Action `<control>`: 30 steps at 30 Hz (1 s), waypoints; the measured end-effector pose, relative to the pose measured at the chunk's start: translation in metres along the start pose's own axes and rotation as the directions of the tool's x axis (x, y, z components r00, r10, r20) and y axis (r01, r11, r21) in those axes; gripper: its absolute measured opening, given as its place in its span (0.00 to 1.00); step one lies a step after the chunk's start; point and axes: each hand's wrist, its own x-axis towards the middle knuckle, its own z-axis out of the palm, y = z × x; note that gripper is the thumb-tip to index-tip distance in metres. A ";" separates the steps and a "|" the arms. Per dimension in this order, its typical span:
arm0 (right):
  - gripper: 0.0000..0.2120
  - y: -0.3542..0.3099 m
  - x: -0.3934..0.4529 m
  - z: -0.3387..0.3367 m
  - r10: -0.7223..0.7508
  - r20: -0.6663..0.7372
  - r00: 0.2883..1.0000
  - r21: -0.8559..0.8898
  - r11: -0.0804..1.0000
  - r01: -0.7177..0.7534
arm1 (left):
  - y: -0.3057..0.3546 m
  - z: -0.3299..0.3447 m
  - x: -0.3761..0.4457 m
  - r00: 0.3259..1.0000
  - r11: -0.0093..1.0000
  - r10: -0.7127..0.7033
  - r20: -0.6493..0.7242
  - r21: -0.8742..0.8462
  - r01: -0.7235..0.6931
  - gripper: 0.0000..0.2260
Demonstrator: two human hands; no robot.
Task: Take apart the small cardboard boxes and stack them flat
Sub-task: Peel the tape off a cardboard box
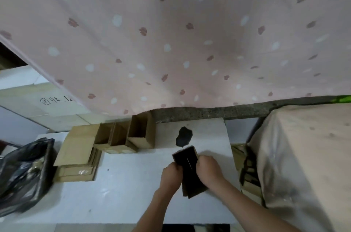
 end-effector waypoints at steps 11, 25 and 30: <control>0.40 0.021 -0.012 -0.014 -0.348 -0.220 0.911 -0.355 0.899 0.258 | 0.031 -0.027 0.001 0.974 0.678 -0.091 0.209 -0.703 0.214 0.38; 0.30 0.034 -0.030 -0.015 -0.588 -0.009 0.809 -0.405 0.742 0.535 | 0.000 0.002 0.015 0.957 0.772 -0.137 0.257 -0.578 0.265 0.36; 0.34 0.040 -0.017 -0.027 -0.515 -0.007 0.857 -0.237 0.834 0.499 | -0.011 0.004 0.024 0.993 0.921 0.090 0.071 -0.384 -0.056 0.34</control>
